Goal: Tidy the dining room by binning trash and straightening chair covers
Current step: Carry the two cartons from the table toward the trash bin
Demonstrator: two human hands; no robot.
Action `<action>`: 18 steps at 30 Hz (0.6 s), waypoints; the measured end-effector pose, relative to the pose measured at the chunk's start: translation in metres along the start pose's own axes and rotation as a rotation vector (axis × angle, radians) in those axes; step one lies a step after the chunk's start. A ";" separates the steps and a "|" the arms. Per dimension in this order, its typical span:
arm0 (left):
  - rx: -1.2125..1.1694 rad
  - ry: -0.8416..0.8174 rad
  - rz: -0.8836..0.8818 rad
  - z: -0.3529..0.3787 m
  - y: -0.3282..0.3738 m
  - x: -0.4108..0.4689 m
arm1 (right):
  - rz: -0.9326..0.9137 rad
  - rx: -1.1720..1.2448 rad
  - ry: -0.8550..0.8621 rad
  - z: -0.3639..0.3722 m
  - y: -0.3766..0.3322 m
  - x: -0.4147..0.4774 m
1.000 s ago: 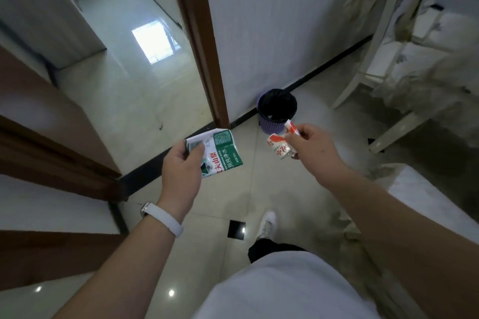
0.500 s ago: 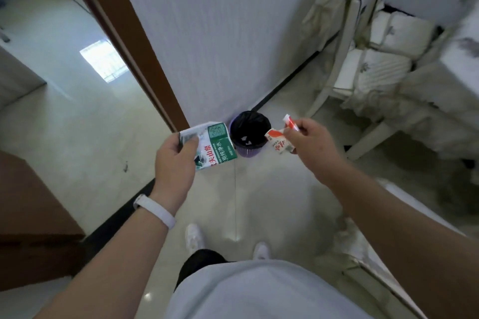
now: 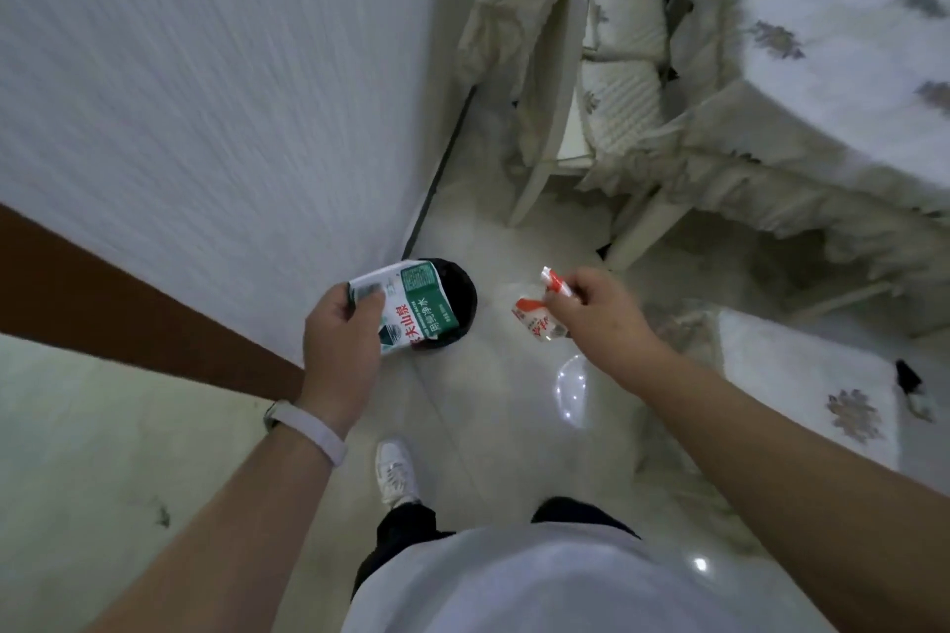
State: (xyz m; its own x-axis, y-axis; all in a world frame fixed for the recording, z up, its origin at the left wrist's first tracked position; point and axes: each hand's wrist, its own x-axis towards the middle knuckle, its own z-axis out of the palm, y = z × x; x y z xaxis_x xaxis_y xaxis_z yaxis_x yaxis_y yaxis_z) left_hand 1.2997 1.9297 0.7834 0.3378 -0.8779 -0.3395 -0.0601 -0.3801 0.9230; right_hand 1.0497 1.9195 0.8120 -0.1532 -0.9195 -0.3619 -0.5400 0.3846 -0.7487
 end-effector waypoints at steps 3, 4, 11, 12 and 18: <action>0.034 -0.043 0.001 -0.007 0.003 0.049 | 0.063 -0.007 0.014 0.021 -0.010 0.022; 0.040 -0.058 -0.004 -0.007 0.003 0.062 | 0.078 -0.006 0.021 0.027 -0.012 0.029; 0.091 -0.089 -0.093 0.019 -0.019 0.127 | 0.163 0.030 0.003 0.061 -0.003 0.086; 0.101 -0.091 -0.109 0.025 -0.025 0.136 | 0.172 0.050 0.000 0.067 0.004 0.098; 0.166 -0.026 -0.173 0.066 -0.087 0.196 | 0.275 0.138 -0.066 0.108 0.064 0.181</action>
State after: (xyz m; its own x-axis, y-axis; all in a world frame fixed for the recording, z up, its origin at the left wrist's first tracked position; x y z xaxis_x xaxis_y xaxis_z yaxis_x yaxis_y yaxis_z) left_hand 1.3092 1.7715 0.6247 0.3326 -0.8020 -0.4962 -0.1574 -0.5660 0.8092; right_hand 1.0769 1.7867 0.6384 -0.2214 -0.7743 -0.5928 -0.3678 0.6293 -0.6846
